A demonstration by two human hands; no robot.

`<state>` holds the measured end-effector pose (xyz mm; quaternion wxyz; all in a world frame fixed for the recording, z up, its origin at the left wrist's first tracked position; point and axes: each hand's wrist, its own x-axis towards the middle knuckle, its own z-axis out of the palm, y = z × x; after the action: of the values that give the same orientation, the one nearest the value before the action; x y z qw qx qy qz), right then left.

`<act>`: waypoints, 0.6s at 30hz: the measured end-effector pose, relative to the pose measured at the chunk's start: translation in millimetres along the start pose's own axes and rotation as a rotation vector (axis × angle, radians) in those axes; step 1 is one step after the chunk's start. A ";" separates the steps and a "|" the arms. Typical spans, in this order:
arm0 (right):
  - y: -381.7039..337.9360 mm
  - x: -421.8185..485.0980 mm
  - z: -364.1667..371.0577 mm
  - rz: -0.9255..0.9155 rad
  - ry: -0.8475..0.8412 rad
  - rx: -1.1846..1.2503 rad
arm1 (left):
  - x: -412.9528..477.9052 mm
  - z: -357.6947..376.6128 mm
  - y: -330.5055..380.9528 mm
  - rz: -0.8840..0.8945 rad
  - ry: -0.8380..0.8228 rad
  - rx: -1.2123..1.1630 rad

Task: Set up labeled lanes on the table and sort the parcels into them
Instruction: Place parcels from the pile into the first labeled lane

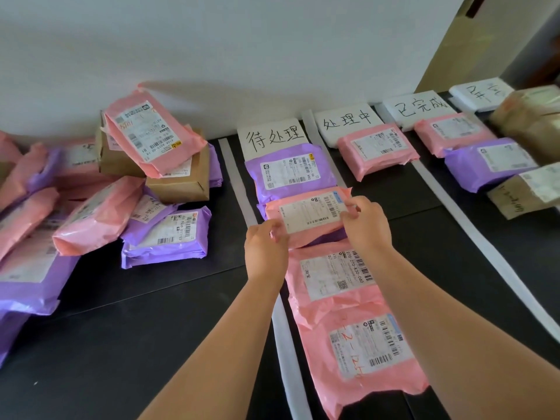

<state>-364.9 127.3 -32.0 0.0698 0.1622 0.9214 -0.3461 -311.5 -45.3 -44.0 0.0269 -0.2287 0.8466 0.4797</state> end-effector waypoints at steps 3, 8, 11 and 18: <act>-3.2 -3.7 -5.0 -0.029 0.008 0.024 | -2.3 -3.0 3.2 0.042 -0.006 0.004; -7.4 -14.1 -14.6 -0.062 0.006 0.042 | -13.2 -8.9 8.3 0.053 -0.013 0.020; -8.3 -26.5 -20.7 -0.080 0.021 0.052 | -26.4 -16.0 10.7 0.050 -0.006 0.023; -11.8 -69.4 -35.0 -0.213 0.024 0.052 | -72.7 -48.3 12.8 0.041 0.052 0.036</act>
<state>-304.5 124.6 18.3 0.0172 0.0693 0.9250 -0.3732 -243.4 -53.3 11.5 -0.0010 -0.2235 0.8600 0.4588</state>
